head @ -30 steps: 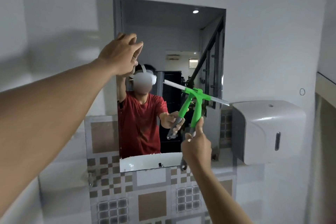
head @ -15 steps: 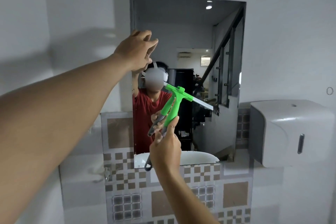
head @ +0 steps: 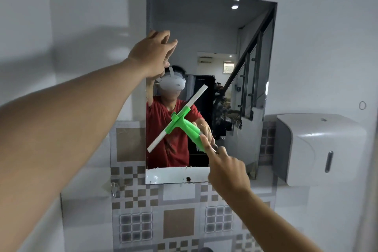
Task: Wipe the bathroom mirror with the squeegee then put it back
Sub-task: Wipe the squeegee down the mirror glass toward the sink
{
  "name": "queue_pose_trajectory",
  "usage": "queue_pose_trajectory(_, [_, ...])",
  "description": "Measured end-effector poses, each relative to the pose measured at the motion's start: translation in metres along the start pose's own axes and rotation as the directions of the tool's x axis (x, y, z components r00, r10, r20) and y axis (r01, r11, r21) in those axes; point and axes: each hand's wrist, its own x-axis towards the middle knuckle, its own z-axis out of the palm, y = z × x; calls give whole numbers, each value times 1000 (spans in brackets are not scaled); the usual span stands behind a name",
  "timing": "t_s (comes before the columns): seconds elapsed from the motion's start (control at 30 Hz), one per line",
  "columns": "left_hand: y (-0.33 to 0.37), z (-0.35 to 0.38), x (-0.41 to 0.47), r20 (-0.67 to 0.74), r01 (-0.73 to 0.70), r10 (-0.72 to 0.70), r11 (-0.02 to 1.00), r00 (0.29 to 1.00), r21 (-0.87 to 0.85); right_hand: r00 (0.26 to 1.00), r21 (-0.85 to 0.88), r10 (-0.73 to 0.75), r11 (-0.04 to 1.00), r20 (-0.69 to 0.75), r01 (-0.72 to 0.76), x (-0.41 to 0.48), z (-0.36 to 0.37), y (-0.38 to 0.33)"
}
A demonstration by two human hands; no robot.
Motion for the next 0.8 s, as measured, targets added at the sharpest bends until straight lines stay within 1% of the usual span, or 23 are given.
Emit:
queue_pose_trajectory(0.07, [5, 3, -4, -39, 20, -20, 1000, 999, -6, 998, -95, -56, 994, 6, 57, 1, -3, 23])
queue_pose_trajectory(0.23, [30, 29, -30, -175, 85, -91, 995, 980, -46, 992, -230, -128, 965, -1, 124, 8, -24, 67])
queue_pose_trajectory(0.27, [36, 33, -37, -185, 77, -85, 996, 979, -52, 992, -250, -125, 961, -9, 119, 8, -27, 74])
queue_pose_trajectory(0.33, [46, 42, -50, -143, 37, -44, 998, 989, -51, 996, -263, -80, 962, -29, 69, 6, -31, 90])
queue_pose_trajectory(0.4, [51, 48, -57, -65, 20, -24, 998, 998, -54, 999, -246, -2, 969, -42, -8, 4, -30, 107])
queue_pose_trajectory(0.47, [53, 52, -60, -29, 29, -31, 997, 999, -65, 995, -200, 89, 975, -46, -96, -2, -28, 120])
queue_pose_trajectory(0.57, [55, 54, -60, -31, 45, -47, 996, 998, -73, 983, -95, 182, 978, -40, -185, -14, -19, 130])
queue_pose_trajectory(0.8, [56, 51, -62, -23, 43, -44, 997, 999, -64, 952, 107, 307, 947, -10, -304, -32, 15, 119])
